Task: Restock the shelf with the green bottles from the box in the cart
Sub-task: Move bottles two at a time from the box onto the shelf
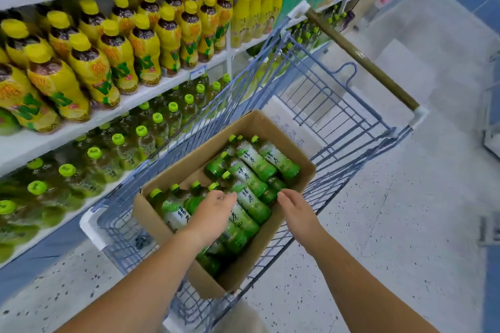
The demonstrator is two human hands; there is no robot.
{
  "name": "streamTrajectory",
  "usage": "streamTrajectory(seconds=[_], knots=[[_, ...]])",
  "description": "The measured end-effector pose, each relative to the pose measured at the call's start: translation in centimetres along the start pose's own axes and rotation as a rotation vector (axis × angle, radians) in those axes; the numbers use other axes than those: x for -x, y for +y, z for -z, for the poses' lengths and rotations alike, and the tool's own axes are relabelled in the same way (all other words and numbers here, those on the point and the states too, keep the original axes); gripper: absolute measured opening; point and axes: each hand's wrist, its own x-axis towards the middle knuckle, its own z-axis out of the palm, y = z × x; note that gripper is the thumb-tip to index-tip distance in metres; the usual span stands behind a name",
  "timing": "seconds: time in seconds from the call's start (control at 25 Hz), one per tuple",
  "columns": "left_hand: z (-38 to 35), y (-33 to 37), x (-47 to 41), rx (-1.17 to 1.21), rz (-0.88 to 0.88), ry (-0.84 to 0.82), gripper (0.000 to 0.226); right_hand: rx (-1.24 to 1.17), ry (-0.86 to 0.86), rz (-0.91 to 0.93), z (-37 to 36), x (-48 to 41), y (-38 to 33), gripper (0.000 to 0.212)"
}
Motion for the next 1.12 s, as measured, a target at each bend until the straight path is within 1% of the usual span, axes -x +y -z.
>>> streamTrajectory(seconds=[0.2,0.32,0.44,0.56,0.68,0.72,0.8,0.84,0.88,0.92,0.96,1.04,1.12], knots=[[-4.1,1.2,-11.9,0.016,0.018,-0.019,0.065,0.187,0.037,-0.010,1.0,-12.3,3.0,0.055],[-7.0,1.8,-18.7,0.040,0.032,0.041,0.065,0.341,0.079,0.024,2.0,-19.0,4.6,0.057],[-9.9,1.9,-24.7,0.070,0.078,0.110,0.066,0.608,0.076,0.127,2.6,-24.7,6.1,0.043],[-11.6,2.3,-28.2,0.095,0.165,0.189,0.064,0.899,0.088,0.214,3.0,-28.0,6.4,0.038],[-12.4,3.4,-30.4,0.062,0.216,0.324,0.043,1.083,0.098,0.269,3.0,-29.9,6.4,0.044],[-12.5,3.7,-31.1,0.060,0.243,0.346,0.046,1.138,0.085,0.277,2.8,-30.5,6.4,0.049],[-12.4,4.1,-31.7,0.085,0.275,0.309,0.052,1.238,0.071,0.290,2.5,-31.6,6.3,0.054],[-12.4,4.2,-31.9,0.131,0.281,0.278,0.054,1.254,0.072,0.291,2.5,-32.0,6.2,0.056],[-12.5,4.2,-32.1,0.202,0.291,0.262,0.062,1.239,0.071,0.290,2.5,-32.3,6.2,0.058],[-12.5,4.3,-32.0,0.275,0.298,0.258,0.071,1.189,0.057,0.281,2.5,-32.5,6.2,0.059],[-12.6,4.4,-31.8,0.349,0.292,0.260,0.073,1.103,0.026,0.257,2.6,-32.6,6.3,0.059],[-12.6,4.4,-31.4,0.453,0.264,0.279,0.063,0.880,-0.047,0.180,2.8,-32.6,6.6,0.061],[-11.9,4.1,-30.1,0.466,0.237,0.302,0.057,0.658,-0.085,0.080,3.0,-32.3,6.5,0.061]])
